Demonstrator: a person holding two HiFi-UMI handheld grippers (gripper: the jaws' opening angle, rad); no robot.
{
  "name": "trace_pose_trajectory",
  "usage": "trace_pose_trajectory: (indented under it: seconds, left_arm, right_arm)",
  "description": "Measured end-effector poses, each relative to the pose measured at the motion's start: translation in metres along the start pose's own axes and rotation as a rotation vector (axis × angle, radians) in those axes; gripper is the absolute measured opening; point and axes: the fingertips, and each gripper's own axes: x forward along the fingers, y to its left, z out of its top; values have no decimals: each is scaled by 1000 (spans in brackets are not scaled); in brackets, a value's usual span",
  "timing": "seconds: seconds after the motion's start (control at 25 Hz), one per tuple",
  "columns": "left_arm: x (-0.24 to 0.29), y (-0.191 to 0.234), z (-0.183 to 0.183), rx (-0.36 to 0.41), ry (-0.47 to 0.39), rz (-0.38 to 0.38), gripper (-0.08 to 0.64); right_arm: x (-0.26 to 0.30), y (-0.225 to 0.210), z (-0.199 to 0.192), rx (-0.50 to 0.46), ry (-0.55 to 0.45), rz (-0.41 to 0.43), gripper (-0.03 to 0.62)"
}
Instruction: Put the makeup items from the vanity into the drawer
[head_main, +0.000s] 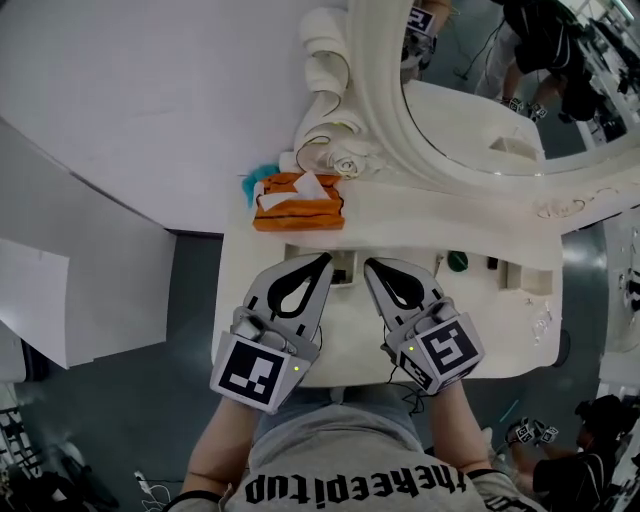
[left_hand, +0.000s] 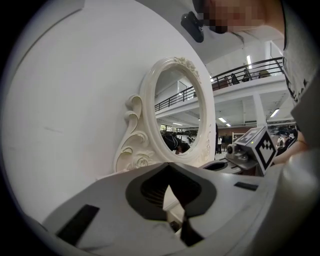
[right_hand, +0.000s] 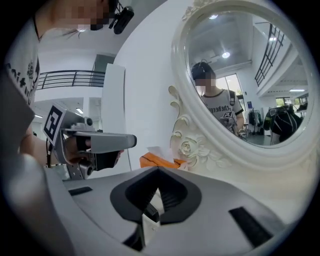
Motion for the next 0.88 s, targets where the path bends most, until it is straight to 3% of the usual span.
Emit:
trace_pose_trajectory:
  seconds: [0.36, 0.88]
  left_arm:
    - [20, -38, 5, 26, -9, -94, 34]
    - [46, -93, 16, 57, -20, -210, 32]
  right_arm:
    - [-45, -11, 26, -10, -106, -64, 12]
    - [-101, -32, 41, -15, -174, -146, 12]
